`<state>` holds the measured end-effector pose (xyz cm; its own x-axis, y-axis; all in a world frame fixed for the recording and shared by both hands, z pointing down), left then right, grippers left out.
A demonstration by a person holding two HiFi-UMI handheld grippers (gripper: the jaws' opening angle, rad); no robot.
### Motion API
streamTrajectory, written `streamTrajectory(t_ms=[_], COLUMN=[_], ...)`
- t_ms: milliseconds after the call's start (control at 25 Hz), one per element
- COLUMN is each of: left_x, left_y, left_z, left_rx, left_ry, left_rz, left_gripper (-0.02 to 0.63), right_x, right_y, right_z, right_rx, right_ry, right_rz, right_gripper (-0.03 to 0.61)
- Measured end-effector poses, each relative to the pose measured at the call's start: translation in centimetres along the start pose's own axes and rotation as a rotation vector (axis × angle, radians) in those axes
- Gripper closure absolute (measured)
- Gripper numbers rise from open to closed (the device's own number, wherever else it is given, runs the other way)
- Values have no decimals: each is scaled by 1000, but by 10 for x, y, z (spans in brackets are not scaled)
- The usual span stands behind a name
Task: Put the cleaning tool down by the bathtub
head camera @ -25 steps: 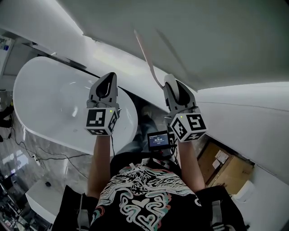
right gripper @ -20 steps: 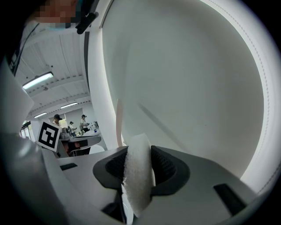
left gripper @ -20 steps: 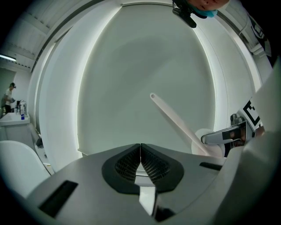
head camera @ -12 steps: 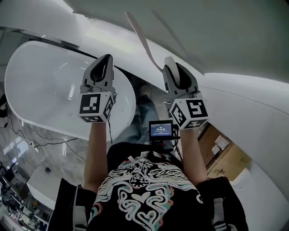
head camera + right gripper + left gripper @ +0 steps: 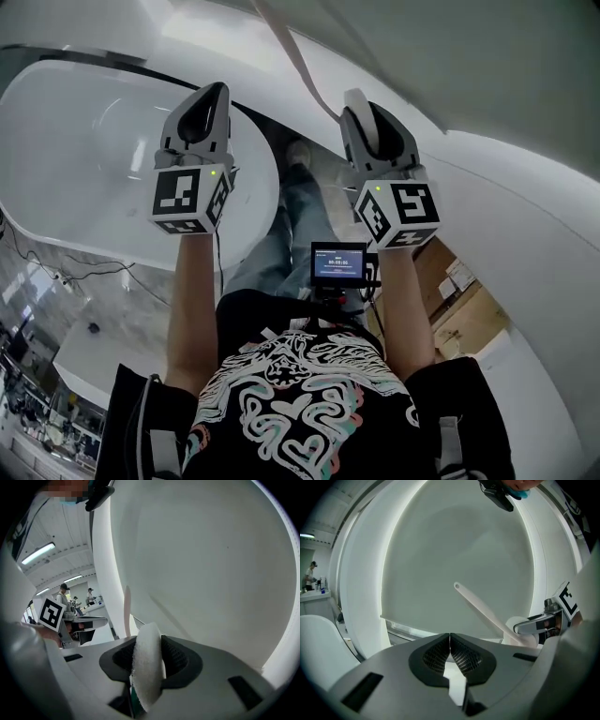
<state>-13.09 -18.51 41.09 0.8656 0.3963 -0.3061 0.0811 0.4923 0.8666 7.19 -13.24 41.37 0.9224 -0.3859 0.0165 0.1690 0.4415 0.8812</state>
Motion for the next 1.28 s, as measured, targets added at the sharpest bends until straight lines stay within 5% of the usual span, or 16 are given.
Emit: streamTrajectory(t_ms=[1280], left_x=[-49], left_y=[115], left_z=[85], left_rx=[-107], left_ry=[4], left_rz=[-43], left_gripper=[597], right_x=[24], right_y=[144], right_z=[105], right_rx=[-161], right_ry=[-15], right_rz=[-51], right_gripper=[433])
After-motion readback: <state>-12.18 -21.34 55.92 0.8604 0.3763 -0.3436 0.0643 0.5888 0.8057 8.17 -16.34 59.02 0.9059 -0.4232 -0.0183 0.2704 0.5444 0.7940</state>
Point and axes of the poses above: the fingertips, and each gripper's own axes: z forward along the fingers, x to its right, y out of its underside, the point moved 3 cm from there along -z, backward along the fingers, and after that the axes turned 13 degrees about -z, right-handed, at the moved point
